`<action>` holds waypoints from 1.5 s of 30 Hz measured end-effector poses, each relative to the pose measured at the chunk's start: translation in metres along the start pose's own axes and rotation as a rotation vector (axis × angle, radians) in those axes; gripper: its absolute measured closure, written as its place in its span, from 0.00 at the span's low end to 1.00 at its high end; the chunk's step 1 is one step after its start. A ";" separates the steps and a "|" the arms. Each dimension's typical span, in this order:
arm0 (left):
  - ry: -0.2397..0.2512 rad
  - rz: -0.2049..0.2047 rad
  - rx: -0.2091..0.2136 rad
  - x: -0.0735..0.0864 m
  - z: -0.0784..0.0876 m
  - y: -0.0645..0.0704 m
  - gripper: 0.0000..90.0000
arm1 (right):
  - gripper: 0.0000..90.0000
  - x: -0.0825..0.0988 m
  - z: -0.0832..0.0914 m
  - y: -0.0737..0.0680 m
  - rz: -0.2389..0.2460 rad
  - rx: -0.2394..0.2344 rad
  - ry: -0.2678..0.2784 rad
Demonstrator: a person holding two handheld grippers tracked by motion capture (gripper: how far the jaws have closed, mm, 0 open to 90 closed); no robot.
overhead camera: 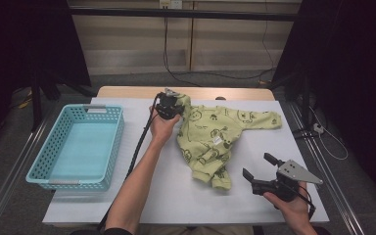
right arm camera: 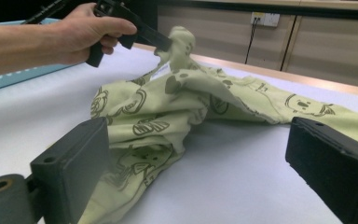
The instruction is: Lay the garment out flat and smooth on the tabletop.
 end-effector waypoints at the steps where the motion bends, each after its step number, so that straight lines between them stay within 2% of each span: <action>1: 0.020 0.030 0.012 -0.002 -0.003 0.005 0.94 | 0.07 0.000 0.001 0.000 -0.004 0.004 -0.002; 3: 0.023 0.005 0.031 -0.004 -0.007 0.011 0.94 | 0.07 0.000 0.000 0.001 -0.004 0.005 -0.005; 4: 0.024 0.008 0.042 -0.005 -0.009 0.015 0.93 | 0.06 0.000 0.000 0.001 -0.004 0.007 -0.010; 9: 0.005 -0.036 0.063 -0.007 -0.019 0.025 0.91 | 0.07 0.001 0.000 0.001 -0.007 0.003 -0.011; 15: -0.021 -0.091 0.100 0.000 -0.028 0.029 0.78 | 0.07 0.001 0.000 0.000 -0.010 -0.001 -0.012; 19: -0.015 -0.072 0.108 -0.001 -0.025 0.025 0.59 | 0.07 0.001 0.000 0.001 -0.008 -0.004 -0.011; 21: 0.015 -0.058 0.106 -0.005 -0.021 0.022 0.50 | 0.07 0.001 0.000 0.001 -0.007 0.001 -0.011; 23: 0.047 -0.041 0.133 -0.009 -0.017 0.020 0.43 | 0.07 0.001 0.000 0.001 -0.007 -0.001 -0.012; 26: 0.079 -0.045 0.096 -0.014 -0.011 0.016 0.33 | 0.07 0.001 -0.001 0.000 -0.018 -0.007 -0.015; 28: 0.098 -0.038 0.064 -0.015 -0.011 0.010 0.31 | 0.07 0.001 -0.001 0.001 -0.021 -0.012 -0.018; 30: 0.126 -0.010 0.041 -0.014 -0.013 0.002 0.28 | 0.07 0.001 -0.002 0.001 -0.022 -0.012 -0.018; 32: 0.152 0.049 0.020 -0.011 -0.015 -0.007 0.21 | 0.07 0.001 -0.002 0.001 -0.014 -0.012 -0.018; 33: 0.149 0.050 0.010 -0.010 -0.017 -0.012 0.18 | 0.07 0.001 -0.002 0.001 -0.006 -0.009 -0.017; 34: 0.155 0.058 -0.005 -0.009 -0.019 -0.013 0.18 | 0.07 0.002 -0.002 0.001 -0.008 -0.014 -0.018; 35: 0.144 0.040 -0.023 -0.007 -0.021 -0.015 0.19 | 0.07 0.002 -0.002 0.001 -0.009 -0.014 -0.018; 36: 0.148 0.045 -0.038 -0.006 -0.023 -0.016 0.21 | 0.07 0.002 -0.002 0.001 -0.010 -0.014 -0.018; 38: 0.130 0.054 -0.025 -0.003 -0.028 -0.019 0.26 | 0.07 0.002 -0.001 0.002 -0.012 -0.013 -0.019; 39: 0.096 0.022 -0.029 -0.001 -0.028 -0.021 0.27 | 0.07 0.002 -0.001 0.002 -0.012 -0.014 -0.018; 40: 0.121 0.049 -0.031 -0.001 -0.033 -0.018 0.30 | 0.07 0.002 -0.001 0.002 -0.010 -0.013 -0.019; 41: 0.092 0.012 -0.028 0.000 -0.033 -0.019 0.34 | 0.07 0.002 -0.001 0.002 -0.008 -0.012 -0.018; 42: 0.114 0.043 -0.025 0.000 -0.036 -0.017 0.38 | 0.07 0.002 -0.001 0.002 -0.009 -0.012 -0.019; 45: 0.079 0.032 -0.017 0.000 -0.042 -0.014 0.47 | 0.07 0.002 -0.001 0.002 -0.008 -0.018 -0.020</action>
Point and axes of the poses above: each handheld gripper's, and its own axes: z roughly backward along the jaws, x roughly out of its underside, y roughly to its right, the point moved 2 cm from there along -z, roughly forward along the jaws, and after that the axes turned 4 degrees about -z, right-handed, at the moved point
